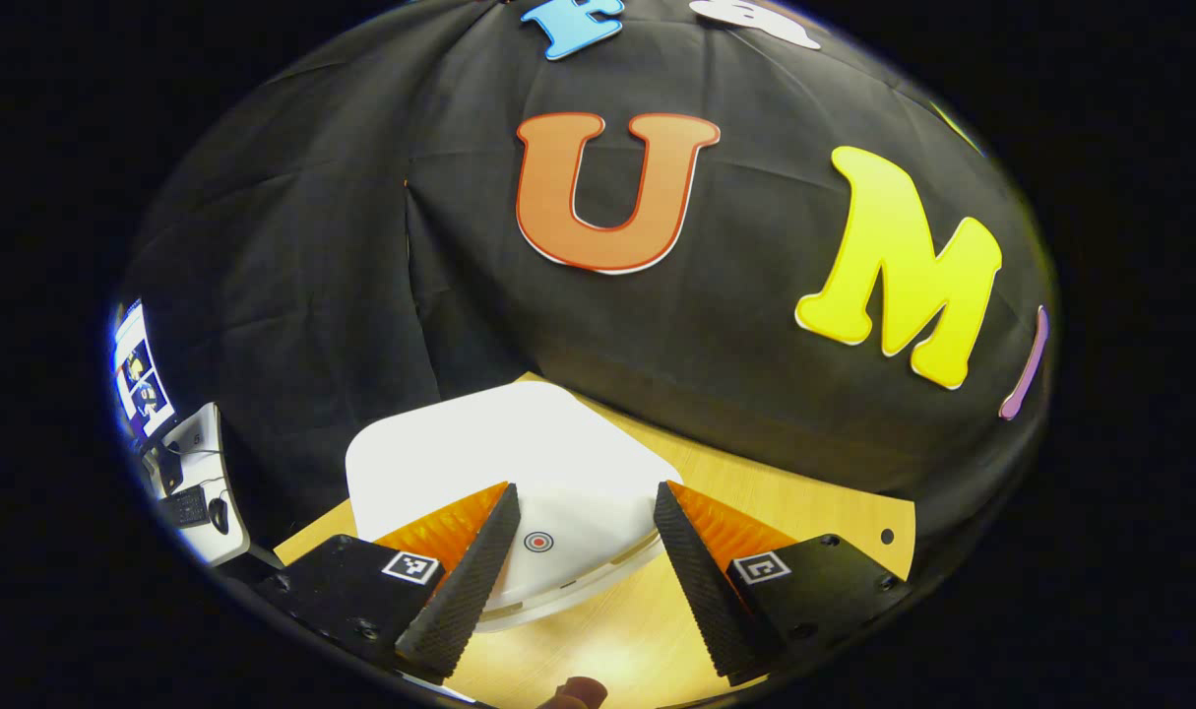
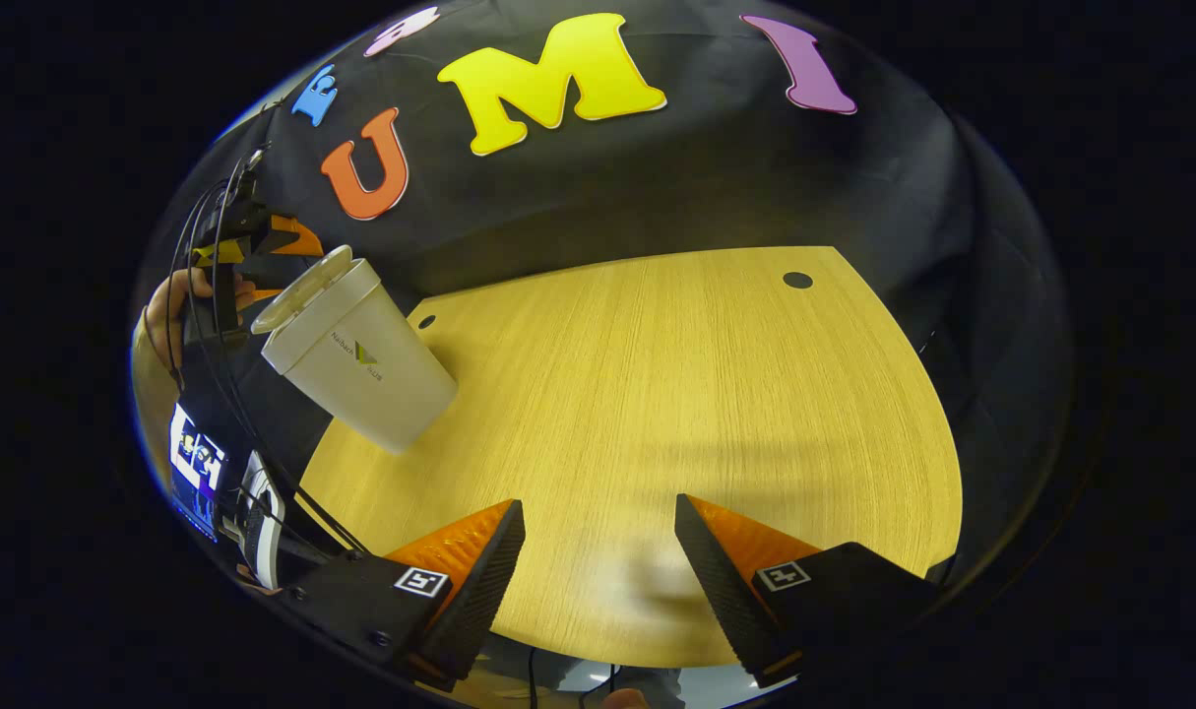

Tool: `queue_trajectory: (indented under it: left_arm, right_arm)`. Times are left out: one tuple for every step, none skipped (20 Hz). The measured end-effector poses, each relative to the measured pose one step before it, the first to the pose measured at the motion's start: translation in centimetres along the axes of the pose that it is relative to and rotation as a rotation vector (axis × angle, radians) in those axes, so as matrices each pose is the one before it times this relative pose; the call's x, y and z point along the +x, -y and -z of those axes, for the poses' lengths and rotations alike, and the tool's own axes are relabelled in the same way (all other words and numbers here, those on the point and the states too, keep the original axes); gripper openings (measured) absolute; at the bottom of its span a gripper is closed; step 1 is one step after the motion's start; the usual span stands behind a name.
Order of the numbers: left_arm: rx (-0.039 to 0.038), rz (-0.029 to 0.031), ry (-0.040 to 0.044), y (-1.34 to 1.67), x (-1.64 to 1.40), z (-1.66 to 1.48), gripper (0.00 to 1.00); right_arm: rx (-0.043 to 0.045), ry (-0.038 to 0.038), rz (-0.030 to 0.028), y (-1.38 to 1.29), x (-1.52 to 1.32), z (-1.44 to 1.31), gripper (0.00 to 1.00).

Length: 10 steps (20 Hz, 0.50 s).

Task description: Press the lid of the desktop garbage bin to open it, pick up the crumpled paper on the desktop and throw it into the bin, then pick up the pop can on the desktop and drop it into the bin, and finally close the garbage bin lid.

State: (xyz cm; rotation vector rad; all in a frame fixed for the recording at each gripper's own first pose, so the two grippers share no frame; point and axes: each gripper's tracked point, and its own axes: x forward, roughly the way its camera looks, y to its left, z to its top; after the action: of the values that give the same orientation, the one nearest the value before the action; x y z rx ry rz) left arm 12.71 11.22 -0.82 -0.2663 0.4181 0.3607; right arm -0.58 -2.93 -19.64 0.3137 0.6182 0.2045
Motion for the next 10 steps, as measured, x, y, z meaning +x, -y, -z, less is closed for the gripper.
queue_trajectory:
  left_arm:
    - [0.00852, -0.0049, -0.01433, -0.111, 0.167, 0.401, 0.93]
    - [0.0076, -0.00339, -0.0121, -0.077, 0.251, 0.475, 0.93]
    - [0.00963, -0.00768, -0.01324, -0.047, 0.19, 0.564, 0.93]
    - [0.02182, -0.00675, 0.01693, -0.03, 0.176, -0.144, 0.93]
    - [0.02082, -0.00946, -0.00787, 0.244, 0.185, 0.296, 0.92]
    - [0.03842, -0.00956, -0.00576, 0.114, -0.027, 0.174, 0.92]
    - [0.03757, -0.01097, -0.01234, 0.052, 0.106, 0.48, 0.92]
    - [0.00967, -0.01108, 0.00256, -0.03, 0.075, 0.007, 0.92]
    - [-0.0273, -0.0054, 0.00244, 0.027, 0.092, 0.046, 0.94]
    - [-0.03773, 0.00067, -0.00285, -0.023, 0.094, 0.359, 0.94]
  right_arm:
    - [0.00401, -0.00035, 0.00155, 0.242, -0.08, 0.089, 0.97]
    - [0.00418, -0.00259, 0.00554, 0.323, 0.025, 0.253, 0.97]
    - [0.00675, -0.00259, 0.0053, 0.377, 0.021, 0.197, 0.97]
    - [0.0076, -0.00051, 0.00271, 0.198, 0.04, 0.158, 0.97]
    - [-0.0041, 0.00136, 0.01163, 0.316, 0.097, 0.085, 0.97]
    - [-0.01134, 0.00237, 0.00563, 0.233, 0.005, 0.141, 0.97]
    - [-0.00731, 0.00153, -0.00195, -0.157, -0.02, 0.048, 0.97]
    - [-0.00828, 0.00077, -0.00137, -0.079, 0.083, 0.14, 0.97]
    - [-0.01049, 0.00066, -0.00329, -0.159, 0.094, 0.063, 0.97]
    - [-0.00564, 0.00202, -0.00288, -0.056, -0.012, 0.127, 0.97]
